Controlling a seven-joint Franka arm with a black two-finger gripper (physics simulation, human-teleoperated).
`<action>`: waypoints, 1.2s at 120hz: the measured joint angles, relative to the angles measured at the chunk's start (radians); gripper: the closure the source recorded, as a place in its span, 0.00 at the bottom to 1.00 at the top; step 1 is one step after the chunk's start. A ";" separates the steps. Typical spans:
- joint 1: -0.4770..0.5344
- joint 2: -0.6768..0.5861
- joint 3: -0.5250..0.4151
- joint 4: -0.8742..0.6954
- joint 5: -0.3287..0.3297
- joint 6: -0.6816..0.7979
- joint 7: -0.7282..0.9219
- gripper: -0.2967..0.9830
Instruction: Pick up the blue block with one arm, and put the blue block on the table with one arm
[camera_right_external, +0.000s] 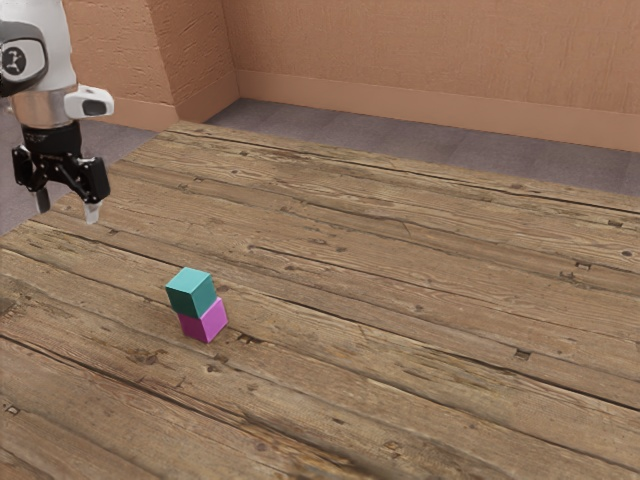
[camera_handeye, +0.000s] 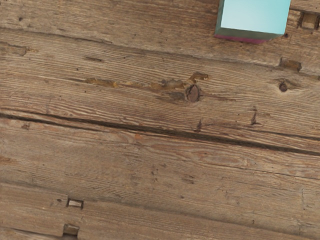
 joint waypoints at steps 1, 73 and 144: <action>0.000 -0.001 0.000 -0.007 0.004 0.005 0.002 0.23; -0.057 0.103 0.013 -0.158 0.038 0.365 0.106 0.23; -0.013 0.257 0.027 -0.205 -0.140 0.581 0.140 0.23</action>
